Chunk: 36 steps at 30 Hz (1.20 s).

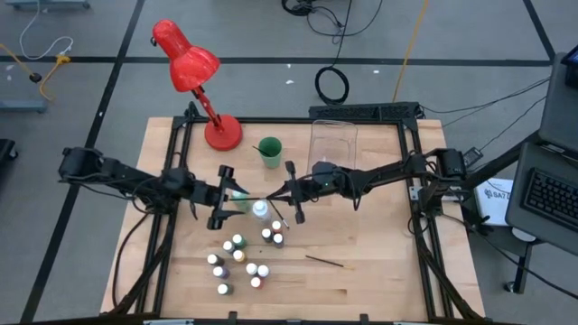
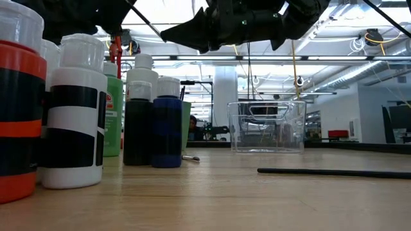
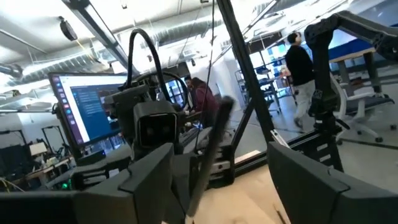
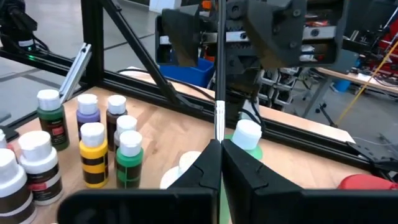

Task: Pick & Place Paint Supplies
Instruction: Put the silver paintbrush into the green cup

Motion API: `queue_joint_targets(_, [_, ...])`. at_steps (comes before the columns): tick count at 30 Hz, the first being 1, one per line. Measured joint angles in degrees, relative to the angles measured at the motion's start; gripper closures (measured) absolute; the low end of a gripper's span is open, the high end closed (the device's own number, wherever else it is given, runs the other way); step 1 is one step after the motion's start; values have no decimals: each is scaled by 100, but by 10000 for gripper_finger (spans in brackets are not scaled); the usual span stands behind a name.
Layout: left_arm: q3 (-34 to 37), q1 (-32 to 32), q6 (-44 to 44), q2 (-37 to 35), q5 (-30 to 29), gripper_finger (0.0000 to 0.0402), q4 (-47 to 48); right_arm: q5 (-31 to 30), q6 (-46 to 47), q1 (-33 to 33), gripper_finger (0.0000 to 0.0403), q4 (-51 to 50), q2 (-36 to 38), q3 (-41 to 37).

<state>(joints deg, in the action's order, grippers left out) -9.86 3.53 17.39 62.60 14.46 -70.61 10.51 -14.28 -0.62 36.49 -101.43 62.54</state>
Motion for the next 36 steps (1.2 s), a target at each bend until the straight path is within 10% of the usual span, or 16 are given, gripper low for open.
queue_joint_targets(20, [-16,-7,694,82,471,389,168,23,6,39,403,-196,-6,-13])
queue_joint_targets(31, [-7,3,552,93,-152,399,375,-89,-74,256,393,-1438,270,-13])
queue_joint_targets(36, [-55,2,348,56,-1285,400,250,-1116,-98,770,369,-3073,673,-82])
